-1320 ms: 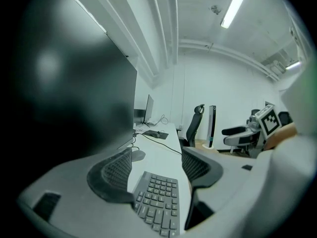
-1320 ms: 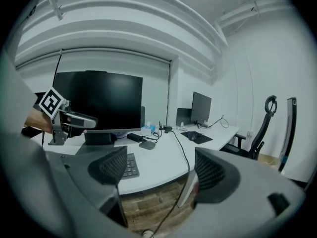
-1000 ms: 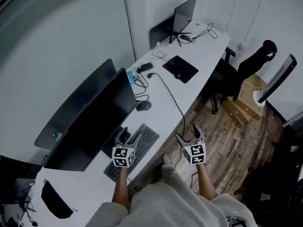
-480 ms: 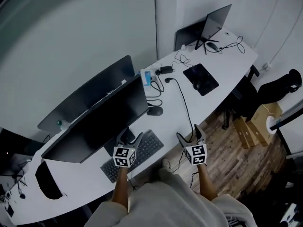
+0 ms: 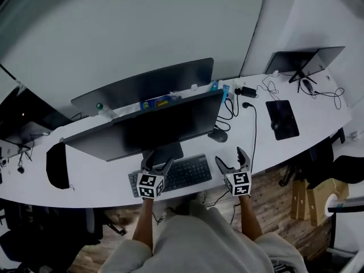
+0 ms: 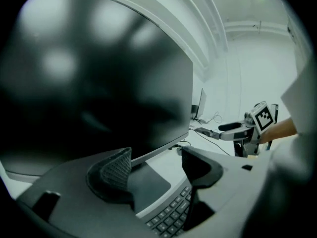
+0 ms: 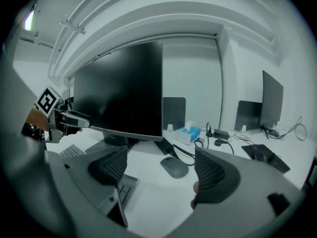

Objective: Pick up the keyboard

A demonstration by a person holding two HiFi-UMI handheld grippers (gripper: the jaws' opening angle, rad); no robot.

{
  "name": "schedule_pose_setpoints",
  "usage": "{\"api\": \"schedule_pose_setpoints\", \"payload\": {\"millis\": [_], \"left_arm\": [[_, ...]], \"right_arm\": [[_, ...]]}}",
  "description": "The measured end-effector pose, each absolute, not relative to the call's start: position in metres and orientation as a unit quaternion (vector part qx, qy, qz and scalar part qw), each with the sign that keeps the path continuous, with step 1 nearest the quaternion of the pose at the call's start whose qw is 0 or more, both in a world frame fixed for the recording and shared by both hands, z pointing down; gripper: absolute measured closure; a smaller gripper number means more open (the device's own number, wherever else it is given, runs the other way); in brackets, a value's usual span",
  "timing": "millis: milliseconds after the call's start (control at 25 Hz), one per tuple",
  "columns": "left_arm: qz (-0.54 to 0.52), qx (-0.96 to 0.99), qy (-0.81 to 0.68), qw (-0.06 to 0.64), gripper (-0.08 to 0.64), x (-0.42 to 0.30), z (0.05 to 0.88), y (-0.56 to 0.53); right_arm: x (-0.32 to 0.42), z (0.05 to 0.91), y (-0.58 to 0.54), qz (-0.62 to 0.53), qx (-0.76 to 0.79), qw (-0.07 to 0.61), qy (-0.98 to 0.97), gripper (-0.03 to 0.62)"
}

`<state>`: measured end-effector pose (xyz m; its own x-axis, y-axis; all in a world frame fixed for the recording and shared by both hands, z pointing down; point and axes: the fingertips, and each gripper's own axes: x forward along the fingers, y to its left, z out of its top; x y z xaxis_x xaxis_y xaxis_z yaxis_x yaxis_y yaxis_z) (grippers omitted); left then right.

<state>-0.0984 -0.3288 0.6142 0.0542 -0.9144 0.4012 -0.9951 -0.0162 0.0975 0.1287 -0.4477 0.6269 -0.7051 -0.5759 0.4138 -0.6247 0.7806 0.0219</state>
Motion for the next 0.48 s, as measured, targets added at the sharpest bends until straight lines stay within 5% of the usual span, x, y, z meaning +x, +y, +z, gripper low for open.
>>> {"api": "schedule_pose_setpoints", "payload": {"millis": [480], "left_arm": [[0.094, 0.578, -0.781, 0.215, 0.262, -0.195, 0.630, -0.224]], "right_arm": [[0.028, 0.656, -0.426, 0.059, 0.211, 0.230, -0.948, 0.172]]}}
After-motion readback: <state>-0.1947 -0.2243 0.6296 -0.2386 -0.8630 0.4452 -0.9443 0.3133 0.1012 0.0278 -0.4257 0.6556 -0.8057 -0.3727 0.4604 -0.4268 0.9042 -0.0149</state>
